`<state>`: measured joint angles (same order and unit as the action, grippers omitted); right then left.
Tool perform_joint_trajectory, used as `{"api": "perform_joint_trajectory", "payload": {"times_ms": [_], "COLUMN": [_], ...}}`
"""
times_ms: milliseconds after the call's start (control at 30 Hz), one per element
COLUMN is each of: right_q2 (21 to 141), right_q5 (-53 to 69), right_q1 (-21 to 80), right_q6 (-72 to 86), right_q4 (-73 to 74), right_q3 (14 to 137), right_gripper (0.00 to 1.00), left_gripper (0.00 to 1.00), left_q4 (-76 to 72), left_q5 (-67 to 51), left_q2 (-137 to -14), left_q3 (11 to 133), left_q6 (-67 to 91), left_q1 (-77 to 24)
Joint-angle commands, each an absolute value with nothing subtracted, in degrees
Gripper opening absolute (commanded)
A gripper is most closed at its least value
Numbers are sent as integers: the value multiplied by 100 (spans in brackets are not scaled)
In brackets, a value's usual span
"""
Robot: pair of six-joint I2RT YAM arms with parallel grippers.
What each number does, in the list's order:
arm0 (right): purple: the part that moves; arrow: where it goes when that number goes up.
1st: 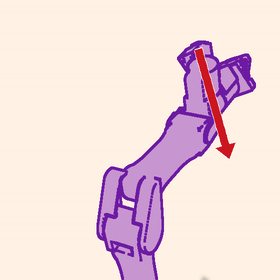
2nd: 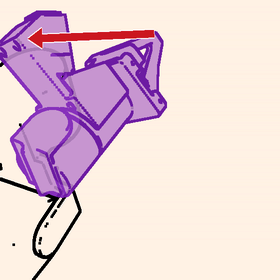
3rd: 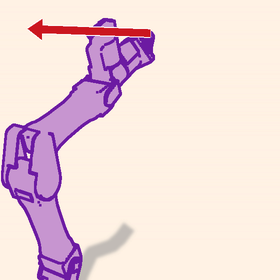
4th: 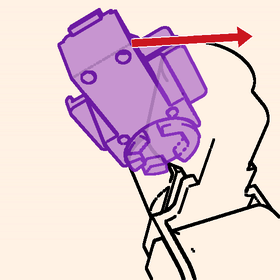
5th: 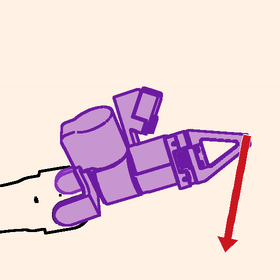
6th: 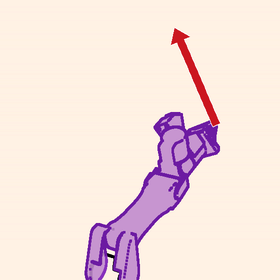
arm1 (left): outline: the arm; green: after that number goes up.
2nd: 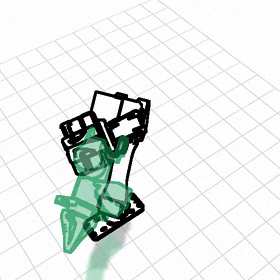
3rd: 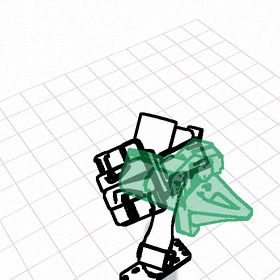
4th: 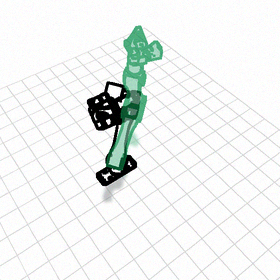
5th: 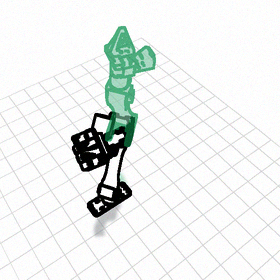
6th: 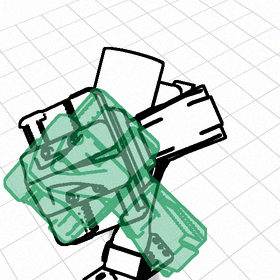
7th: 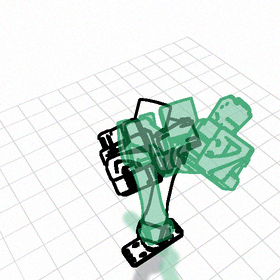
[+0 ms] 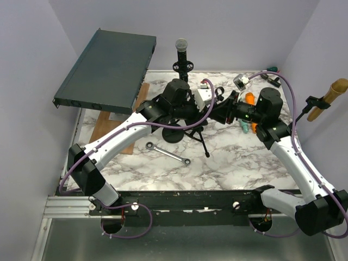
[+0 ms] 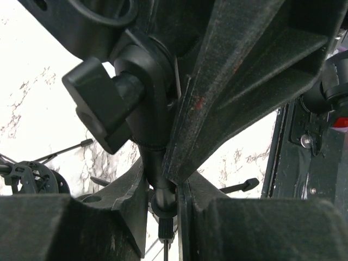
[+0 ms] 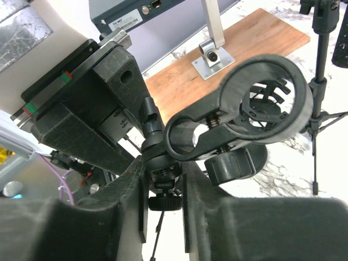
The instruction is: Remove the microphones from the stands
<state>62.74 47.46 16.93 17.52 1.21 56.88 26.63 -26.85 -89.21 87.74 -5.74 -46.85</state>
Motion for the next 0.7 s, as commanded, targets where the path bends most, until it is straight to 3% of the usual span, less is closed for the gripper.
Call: {"api": "perform_joint_trajectory", "payload": {"times_ms": [0, 67, 300, 467, 667], "right_q2": [6337, 6314, 6174, 6103, 6025], "right_q5": [4365, 4377, 4039, 3472, 2910], "right_q1": [1736, 1738, 1740, 1740, 1740], "right_q6": [1681, 1641, 1332, 882, 478], "right_q4": [56, -18, 263, 654, 996], "right_q3": [5538, 5515, 5679, 5913, 6248], "right_gripper": [19, 2, 1, 1, 1], "left_gripper": [0, 0, 0, 35, 70], "left_q4": [2383, 2389, 2369, 2391, 2289], "left_q5": [-3000, -2998, -2957, -3015, -2994], "left_q2": [-8875, -8877, -8833, -8792, -8624], "left_q3": [9096, 9106, 9075, 9053, 8885], "left_q6": [-650, -650, -659, -659, -624], "left_q1": [-4931, -4937, -4907, -4848, -4834]}}
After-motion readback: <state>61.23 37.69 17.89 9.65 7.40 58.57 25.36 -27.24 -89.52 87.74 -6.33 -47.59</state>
